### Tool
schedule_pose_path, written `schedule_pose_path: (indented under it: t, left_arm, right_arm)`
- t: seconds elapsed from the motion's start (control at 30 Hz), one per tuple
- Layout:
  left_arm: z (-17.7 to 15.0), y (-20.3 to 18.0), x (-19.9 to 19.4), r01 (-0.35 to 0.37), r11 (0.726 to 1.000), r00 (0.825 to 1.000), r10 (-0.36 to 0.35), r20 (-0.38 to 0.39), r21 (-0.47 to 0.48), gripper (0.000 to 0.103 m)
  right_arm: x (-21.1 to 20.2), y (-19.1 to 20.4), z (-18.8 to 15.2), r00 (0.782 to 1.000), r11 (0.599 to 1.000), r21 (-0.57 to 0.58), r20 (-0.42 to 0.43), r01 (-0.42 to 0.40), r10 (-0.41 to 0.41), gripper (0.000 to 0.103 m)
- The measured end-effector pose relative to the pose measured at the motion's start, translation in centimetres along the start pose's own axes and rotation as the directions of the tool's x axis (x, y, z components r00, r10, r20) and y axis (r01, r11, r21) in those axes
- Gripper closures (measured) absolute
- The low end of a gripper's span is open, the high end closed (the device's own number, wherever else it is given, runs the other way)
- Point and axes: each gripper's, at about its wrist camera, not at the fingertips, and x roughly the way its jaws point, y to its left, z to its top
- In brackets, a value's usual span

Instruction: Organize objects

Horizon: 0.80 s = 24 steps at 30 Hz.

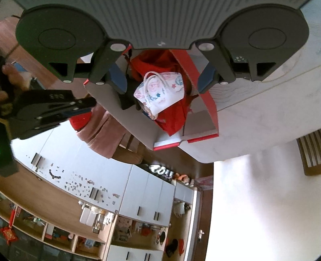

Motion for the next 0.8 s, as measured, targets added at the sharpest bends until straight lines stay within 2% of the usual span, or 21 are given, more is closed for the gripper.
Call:
schedule_pose_path:
  t: [0.17, 0.33, 0.4, 0.47, 0.53, 0.6, 0.8]
  left_arm:
    - [-1.3, -0.8, -0.9, -0.04, 0.999, 0.999, 0.04, 0.008, 0.014, 0.019]
    - [-2.5, -2.2, -1.9, -0.077, 0.997, 0.997, 0.077, 0.025, 0.009, 0.01]
    - [-3.0, -2.8, -2.3, -0.097, 0.995, 0.994, 0.097, 0.039, -0.004, 0.002]
    - [-3.5, -3.6, -2.8, -0.112, 0.994, 0.992, 0.112, 0.05, -0.021, 0.001]
    - [-4.0, -4.4, -3.3, -0.124, 0.992, 0.991, 0.126, 0.053, -0.037, 0.0]
    - [-4.6, -5.2, -3.7, -0.137, 0.99, 0.989, 0.139, 0.057, -0.04, 0.0]
    - [-5.4, -7.1, -4.3, -0.154, 0.987, 0.985, 0.157, 0.069, -0.046, 0.0]
  right_arm:
    - [-2.1, 1.2, -1.9, 0.997, 1.0, 0.022, 0.073, -0.011, 0.009, 0.084]
    - [-4.2, 1.7, -3.3, 0.986, 0.999, 0.012, 0.16, -0.044, 0.042, 0.069]
    - [-4.9, 1.3, -3.8, 0.98, 0.998, 0.025, 0.189, -0.062, 0.056, 0.065]
    - [-5.5, 0.8, -4.5, 0.975, 0.997, 0.036, 0.211, -0.072, 0.063, 0.061]
    - [-6.2, 0.1, -5.1, 0.972, 0.995, 0.046, 0.22, -0.091, 0.078, 0.05]
    - [-6.8, -0.2, -5.8, 0.967, 0.994, 0.037, 0.237, -0.102, 0.09, 0.043]
    - [-8.3, -0.6, -7.0, 0.955, 0.994, 0.031, 0.282, -0.102, 0.09, 0.034]
